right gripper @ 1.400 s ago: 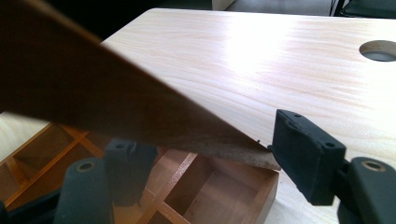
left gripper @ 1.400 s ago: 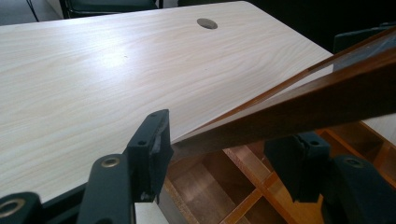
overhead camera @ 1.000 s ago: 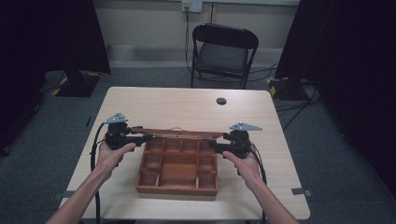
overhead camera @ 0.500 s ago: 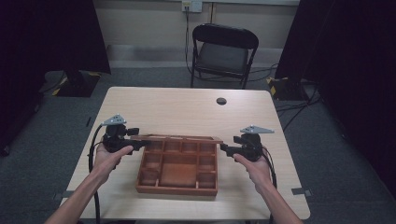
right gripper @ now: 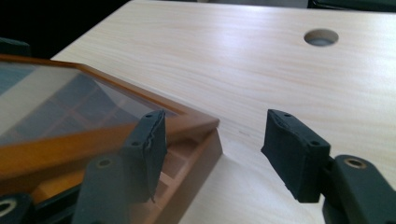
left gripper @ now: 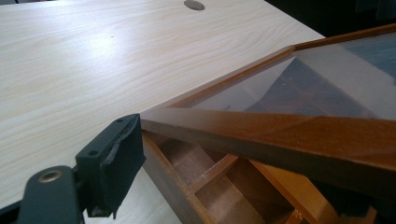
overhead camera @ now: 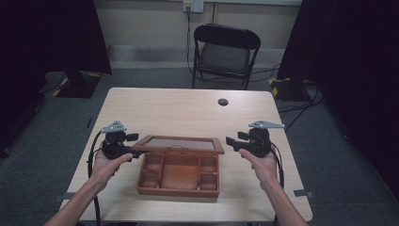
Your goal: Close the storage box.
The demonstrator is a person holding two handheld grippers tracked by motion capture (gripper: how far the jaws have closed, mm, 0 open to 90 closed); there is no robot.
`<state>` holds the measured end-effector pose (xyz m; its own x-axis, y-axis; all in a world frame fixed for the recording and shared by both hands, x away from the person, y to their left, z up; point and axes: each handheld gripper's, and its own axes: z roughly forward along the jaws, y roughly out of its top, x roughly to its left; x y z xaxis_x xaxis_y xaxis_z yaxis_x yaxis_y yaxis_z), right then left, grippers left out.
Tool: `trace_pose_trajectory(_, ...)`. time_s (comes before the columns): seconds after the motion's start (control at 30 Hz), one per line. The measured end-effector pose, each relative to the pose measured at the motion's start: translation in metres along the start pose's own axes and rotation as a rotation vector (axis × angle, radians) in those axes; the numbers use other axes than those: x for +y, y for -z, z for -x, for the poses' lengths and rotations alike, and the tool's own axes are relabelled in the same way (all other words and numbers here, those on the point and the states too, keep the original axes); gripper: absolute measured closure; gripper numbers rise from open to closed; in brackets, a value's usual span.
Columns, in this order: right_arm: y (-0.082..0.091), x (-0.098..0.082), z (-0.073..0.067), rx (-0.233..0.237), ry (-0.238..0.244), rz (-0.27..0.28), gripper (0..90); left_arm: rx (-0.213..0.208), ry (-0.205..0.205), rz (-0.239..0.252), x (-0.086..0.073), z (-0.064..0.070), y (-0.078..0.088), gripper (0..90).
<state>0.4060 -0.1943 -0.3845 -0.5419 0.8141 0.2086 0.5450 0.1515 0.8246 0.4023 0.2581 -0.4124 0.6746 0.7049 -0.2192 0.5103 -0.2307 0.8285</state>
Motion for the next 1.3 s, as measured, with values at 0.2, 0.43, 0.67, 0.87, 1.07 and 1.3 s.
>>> trace_pose_trajectory(0.2, -0.002, 0.017, -0.021, 0.085, 0.029, -0.015, 41.7, -0.01, 0.003, -0.003, -0.002, 0.0, -0.002, 15.6)
trace_pose_trajectory(0.43, -0.01, 0.038, -0.059, 0.207, 0.068, -0.038, 46.0, 0.005, -0.003, -0.032, -0.005, 0.0, 0.001, 15.4)
trace_pose_trajectory(0.67, -0.025, 0.046, -0.091, 0.359, 0.128, -0.099, 55.4, 0.002, 0.0, -0.035, -0.009, -0.002, 0.001, 15.5)
trace_pose_trajectory(0.87, -0.027, 0.048, -0.107, 0.427, 0.163, -0.139, 61.2, 0.004, 0.014, -0.038, -0.013, -0.003, 0.002, 15.3)
trace_pose_trajectory(1.07, -0.028, 0.048, -0.115, 0.468, 0.189, -0.179, 65.6, -0.002, 0.016, -0.029, -0.014, -0.002, 0.001, 16.1)
trace_pose_trajectory(1.3, -0.032, 0.047, -0.125, 0.518, 0.201, -0.217, 74.8, 0.001, 0.0, -0.044, -0.017, -0.001, 0.001, 16.4)
